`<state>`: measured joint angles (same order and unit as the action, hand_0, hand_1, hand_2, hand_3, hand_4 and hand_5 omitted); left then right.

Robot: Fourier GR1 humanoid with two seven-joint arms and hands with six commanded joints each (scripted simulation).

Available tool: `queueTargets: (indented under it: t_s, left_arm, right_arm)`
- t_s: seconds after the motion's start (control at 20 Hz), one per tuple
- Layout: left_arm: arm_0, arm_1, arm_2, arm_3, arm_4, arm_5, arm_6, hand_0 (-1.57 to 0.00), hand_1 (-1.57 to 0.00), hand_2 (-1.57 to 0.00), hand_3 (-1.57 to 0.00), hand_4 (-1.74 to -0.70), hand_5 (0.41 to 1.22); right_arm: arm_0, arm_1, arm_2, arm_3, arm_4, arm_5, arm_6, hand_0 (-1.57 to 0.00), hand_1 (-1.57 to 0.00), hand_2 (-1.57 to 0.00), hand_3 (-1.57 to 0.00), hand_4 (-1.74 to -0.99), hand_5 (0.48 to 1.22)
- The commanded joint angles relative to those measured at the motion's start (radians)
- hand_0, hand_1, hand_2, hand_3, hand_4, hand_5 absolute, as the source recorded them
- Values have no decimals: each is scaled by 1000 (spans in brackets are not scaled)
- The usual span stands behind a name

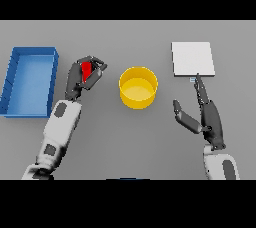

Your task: Pick up the red beaker and tilt it to pour out 1 green nut into yellow bowl. Pick up the yellow bowl and place it on the metallic measuring scale.

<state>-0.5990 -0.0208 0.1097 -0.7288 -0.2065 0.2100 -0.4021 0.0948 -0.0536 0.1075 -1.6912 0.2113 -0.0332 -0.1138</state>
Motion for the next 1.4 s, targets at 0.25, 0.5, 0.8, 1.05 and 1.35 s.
queueTargets:
  t_s: [0.25, 0.5, 0.8, 1.05, 1.35]
  left_arm:
    - [-18, 7, -2, -33, 10, 22, 35, -1485, -1488, -1488, -1451, -1697, 1127]
    - [-20, 72, -89, -144, -66, -3, 121, -1543, -1544, -1544, -1532, -1726, 1130]
    - [-46, 177, -289, -250, -275, -68, 255, -1559, -1560, -1560, -1555, -1735, 1127]
    - [-82, 206, -386, -288, -367, -112, 349, -1564, -1564, -1564, -1561, -1737, 1149]
    - [-261, 266, -603, -219, -592, -262, 406, -1569, -1569, -1569, -1568, -1740, 1193]
  right_arm:
    - [-12, 4, 11, 7, 35, -19, -7, 1, 1, 1, 1, -1175, 667]
    - [0, -5, 12, 16, 67, -42, -34, 1, 1, 1, 1, -1108, 656]
    - [7, -13, 13, -6, 61, -31, -42, 1, 1, 1, 1, -1092, 667]
    - [0, -7, 15, 4, 60, -28, -21, 1, 1, 1, 1, -1096, 670]
    - [8, -2, 25, -7, 71, -30, -32, 1, 1, 1, 1, -1062, 691]
